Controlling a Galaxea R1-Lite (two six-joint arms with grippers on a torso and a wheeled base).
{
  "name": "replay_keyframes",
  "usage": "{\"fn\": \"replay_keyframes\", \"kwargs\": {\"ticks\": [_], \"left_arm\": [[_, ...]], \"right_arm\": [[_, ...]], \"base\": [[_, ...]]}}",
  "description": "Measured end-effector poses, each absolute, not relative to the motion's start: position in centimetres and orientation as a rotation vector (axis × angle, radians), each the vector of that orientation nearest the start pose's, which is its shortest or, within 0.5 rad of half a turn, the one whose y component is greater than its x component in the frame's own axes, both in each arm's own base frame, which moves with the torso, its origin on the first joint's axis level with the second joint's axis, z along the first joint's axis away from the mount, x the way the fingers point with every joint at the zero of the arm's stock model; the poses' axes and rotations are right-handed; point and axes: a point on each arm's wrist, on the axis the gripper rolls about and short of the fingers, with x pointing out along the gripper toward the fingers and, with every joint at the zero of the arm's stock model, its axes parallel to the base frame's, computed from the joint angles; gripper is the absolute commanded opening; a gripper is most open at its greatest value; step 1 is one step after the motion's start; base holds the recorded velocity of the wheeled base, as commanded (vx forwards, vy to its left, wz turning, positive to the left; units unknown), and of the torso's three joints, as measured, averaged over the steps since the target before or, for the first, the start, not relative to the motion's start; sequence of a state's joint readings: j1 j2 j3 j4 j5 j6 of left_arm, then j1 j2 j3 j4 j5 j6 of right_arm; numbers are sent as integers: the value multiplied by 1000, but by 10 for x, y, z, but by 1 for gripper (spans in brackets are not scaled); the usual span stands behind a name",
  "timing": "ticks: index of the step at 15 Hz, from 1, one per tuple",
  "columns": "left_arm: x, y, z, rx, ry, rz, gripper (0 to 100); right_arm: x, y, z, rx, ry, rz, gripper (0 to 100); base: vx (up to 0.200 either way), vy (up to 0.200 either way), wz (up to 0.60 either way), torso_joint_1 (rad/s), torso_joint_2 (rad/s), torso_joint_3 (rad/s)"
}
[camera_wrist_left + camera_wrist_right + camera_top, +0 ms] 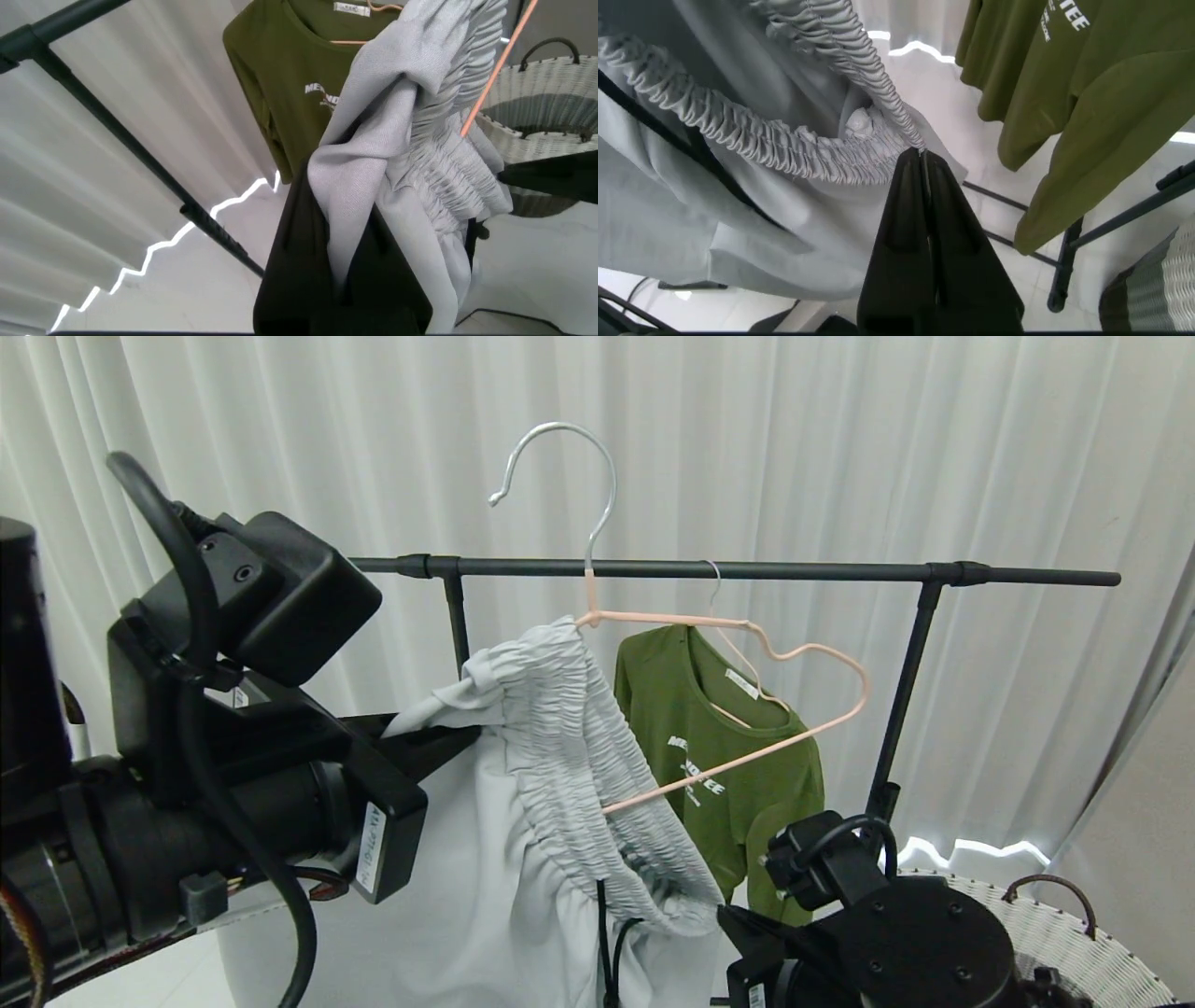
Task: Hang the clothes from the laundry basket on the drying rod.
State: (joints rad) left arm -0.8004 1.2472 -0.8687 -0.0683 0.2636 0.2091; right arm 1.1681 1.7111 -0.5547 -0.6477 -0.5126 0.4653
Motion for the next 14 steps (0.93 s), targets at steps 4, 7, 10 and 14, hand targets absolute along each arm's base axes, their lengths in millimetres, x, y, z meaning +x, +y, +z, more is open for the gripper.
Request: {"fn": "replay_keyframes", "kwargs": {"ticks": [4, 7, 10, 14], "left_arm": [[138, -134, 259, 363, 214, -561, 0], [137, -134, 259, 362, 214, -564, 0], [136, -135, 260, 357, 201, -574, 0], [136, -137, 263, 347, 181, -583, 0]], "right_arm": [[116, 241, 121, 61, 478, 548, 0], [115, 241, 123, 66, 473, 552, 100], [115, 241, 124, 75, 469, 548, 100], [117, 246, 123, 93, 447, 558, 100]], "base": [[0, 0, 0, 0, 0, 0], [0, 0, 0, 0, 0, 0], [0, 0, 0, 0, 0, 0], [0, 0, 0, 0, 0, 0]]}}
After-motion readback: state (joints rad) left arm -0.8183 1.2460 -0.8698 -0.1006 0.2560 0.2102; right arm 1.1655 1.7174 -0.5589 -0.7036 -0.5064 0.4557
